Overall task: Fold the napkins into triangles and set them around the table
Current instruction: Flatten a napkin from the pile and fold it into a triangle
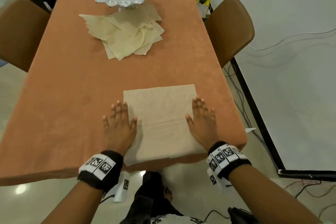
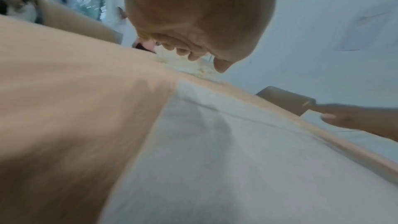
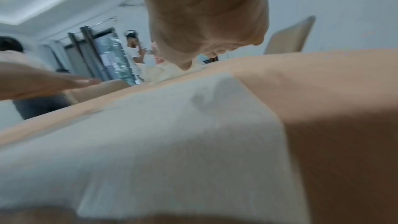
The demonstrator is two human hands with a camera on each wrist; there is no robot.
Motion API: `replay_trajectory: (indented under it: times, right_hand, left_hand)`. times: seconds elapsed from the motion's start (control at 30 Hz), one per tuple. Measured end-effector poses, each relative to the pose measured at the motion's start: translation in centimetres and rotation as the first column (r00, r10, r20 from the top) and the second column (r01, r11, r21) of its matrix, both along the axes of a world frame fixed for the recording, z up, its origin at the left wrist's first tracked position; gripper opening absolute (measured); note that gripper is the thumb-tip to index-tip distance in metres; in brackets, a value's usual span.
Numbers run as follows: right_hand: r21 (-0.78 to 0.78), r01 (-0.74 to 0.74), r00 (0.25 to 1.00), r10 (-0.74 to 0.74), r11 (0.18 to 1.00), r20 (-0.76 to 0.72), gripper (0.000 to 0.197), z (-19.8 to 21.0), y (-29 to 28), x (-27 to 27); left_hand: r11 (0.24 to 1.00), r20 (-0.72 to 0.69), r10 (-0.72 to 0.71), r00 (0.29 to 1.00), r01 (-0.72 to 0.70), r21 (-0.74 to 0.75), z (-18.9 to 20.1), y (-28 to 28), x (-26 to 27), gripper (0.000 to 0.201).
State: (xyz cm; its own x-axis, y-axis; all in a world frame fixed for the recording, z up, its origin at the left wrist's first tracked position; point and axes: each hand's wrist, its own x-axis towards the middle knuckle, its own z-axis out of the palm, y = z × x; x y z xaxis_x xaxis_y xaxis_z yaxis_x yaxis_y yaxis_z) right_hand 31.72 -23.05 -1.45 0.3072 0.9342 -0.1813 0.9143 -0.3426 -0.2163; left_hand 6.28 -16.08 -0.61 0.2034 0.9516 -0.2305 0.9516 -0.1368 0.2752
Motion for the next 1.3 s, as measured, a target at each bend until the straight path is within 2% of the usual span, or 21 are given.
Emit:
replay_trajectory:
  times: [0.07,0.17,0.3,0.43,0.53,0.6,0.63,0.7,0.77,0.8,0.87,0.97,1.1,1.13,1.2,1.3]
  right_hand:
    - [0.040,-0.122,0.992,0.124,0.992,-0.039,0.062,0.9,4.1,-1.4]
    - [-0.062,-0.192,0.977,0.185,0.979,-0.103,0.062,0.1,8.6,-3.3]
    - [-0.150,-0.226,0.973,0.214,0.963,-0.089,0.065,-2.6,9.4,-3.1]
    - [-0.195,-0.096,0.995,0.087,0.976,-0.056,0.067,-2.9,8.8,1.2]
    - [-0.248,0.032,0.998,-0.042,0.968,-0.036,0.068,-2.1,8.1,4.1]
    - [-0.197,0.068,0.997,-0.074,0.978,-0.026,0.068,-1.3,7.1,3.8]
    - [-0.138,0.032,0.999,-0.035,0.990,-0.025,0.068,-0.9,6.4,2.8]
    - [-0.037,-0.113,0.992,0.110,0.993,-0.067,0.069,-0.5,4.3,-0.7]
    - [-0.040,-0.203,0.973,0.197,0.978,-0.120,0.078,-1.2,1.6,-4.3]
    - [-0.061,-0.208,0.972,0.199,0.976,-0.124,0.081,-1.9,0.3,-5.3]
    - [-0.086,-0.177,0.981,0.169,0.981,-0.091,0.075,-3.4,-1.6,-4.7]
    - [-0.087,-0.084,0.996,0.081,0.993,-0.037,0.072,-4.1,-3.4,-0.9]
    - [-0.116,0.076,0.996,-0.071,0.990,0.051,0.071,-3.2,-4.8,2.5]
    - [-0.110,0.068,0.997,-0.064,0.992,0.040,0.068,-2.8,-4.6,2.2]
    - [-0.069,-0.039,0.999,0.038,0.997,-0.007,0.069,-2.2,-3.7,0.6]
    - [-0.074,-0.198,0.979,0.193,0.978,-0.064,0.076,-2.4,-1.6,-1.6]
  left_hand:
    - [0.995,0.031,-0.086,0.996,0.084,0.047,0.3,2.6,3.2,0.060]
    - [0.985,0.001,-0.166,0.986,0.166,-0.046,-1.3,5.4,7.1,0.059]
    - [0.977,-0.004,-0.163,0.987,0.161,-0.138,-4.1,6.7,6.8,0.060]
    - [0.991,-0.002,-0.007,1.000,0.006,-0.137,-4.4,8.5,2.9,0.061]
    - [0.971,-0.023,0.118,0.993,-0.120,-0.207,-3.4,10.1,0.1,0.064]
    - [0.973,0.003,0.164,0.986,-0.161,-0.167,-2.3,9.5,-0.2,0.066]
    - [0.988,0.021,0.118,0.993,-0.115,-0.104,-1.9,8.4,0.4,0.066]
    - [0.997,0.070,-0.073,0.995,0.074,-0.004,-1.3,4.7,2.7,0.065]
    - [0.976,0.084,-0.212,0.974,0.215,-0.030,-1.7,-0.2,4.8,0.071]
    - [0.968,0.071,-0.236,0.969,0.241,-0.069,-2.4,-2.2,5.3,0.075]
    - [0.967,0.042,-0.220,0.975,0.224,-0.120,-3.7,-4.0,4.7,0.077]
    - [0.984,0.009,-0.154,0.988,0.154,-0.088,-4.6,-3.5,1.4,0.066]
    - [0.988,-0.007,0.005,1.000,-0.006,-0.157,-3.2,-2.5,-1.6,0.065]
    - [0.992,-0.003,-0.018,1.000,0.018,-0.128,-2.7,-2.6,-1.2,0.065]
    - [0.987,0.015,-0.154,0.988,0.154,-0.047,-2.4,-3.0,0.5,0.068]
    - [0.961,0.022,-0.257,0.966,0.258,-0.094,-3.2,-2.5,2.9,0.072]
